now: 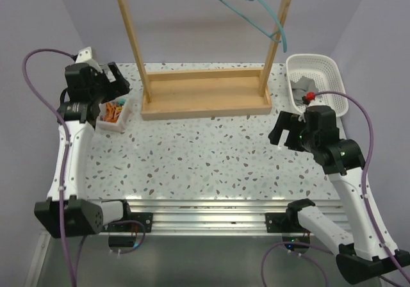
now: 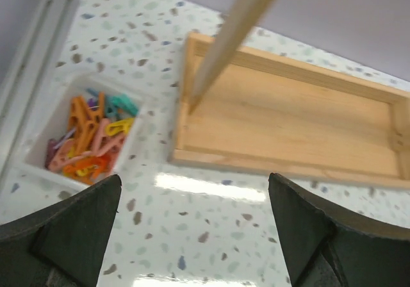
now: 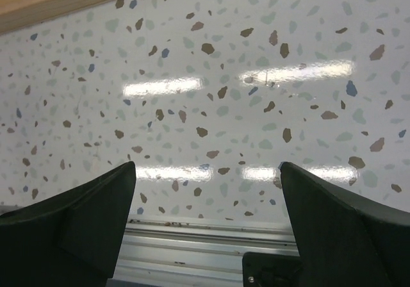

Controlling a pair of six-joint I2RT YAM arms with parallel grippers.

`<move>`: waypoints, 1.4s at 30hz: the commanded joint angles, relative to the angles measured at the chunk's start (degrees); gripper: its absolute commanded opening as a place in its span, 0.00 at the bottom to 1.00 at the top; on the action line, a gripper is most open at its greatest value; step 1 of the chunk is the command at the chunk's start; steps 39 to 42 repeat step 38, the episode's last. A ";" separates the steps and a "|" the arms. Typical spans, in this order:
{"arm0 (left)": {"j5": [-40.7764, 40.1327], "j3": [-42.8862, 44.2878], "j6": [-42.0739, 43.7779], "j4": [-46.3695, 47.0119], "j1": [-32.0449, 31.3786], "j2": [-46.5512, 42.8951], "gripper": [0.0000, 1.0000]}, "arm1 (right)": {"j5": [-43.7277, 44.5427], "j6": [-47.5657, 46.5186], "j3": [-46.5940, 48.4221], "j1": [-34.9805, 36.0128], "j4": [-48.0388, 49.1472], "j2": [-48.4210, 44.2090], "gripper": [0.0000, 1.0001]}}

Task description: Remove the underwear clipped to the hanger

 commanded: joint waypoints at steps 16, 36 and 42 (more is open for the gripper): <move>33.71 -8.08 -5.65 7.99 -9.97 -21.39 1.00 | -29.39 -6.16 28.34 3.01 5.72 4.16 0.99; 40.93 -7.20 -8.64 14.32 -10.06 -21.03 1.00 | -26.93 -3.43 33.10 3.01 9.41 0.38 0.99; 41.28 -7.20 -8.56 14.93 -9.97 -21.12 1.00 | -25.44 -3.26 31.88 3.10 10.02 -0.14 0.98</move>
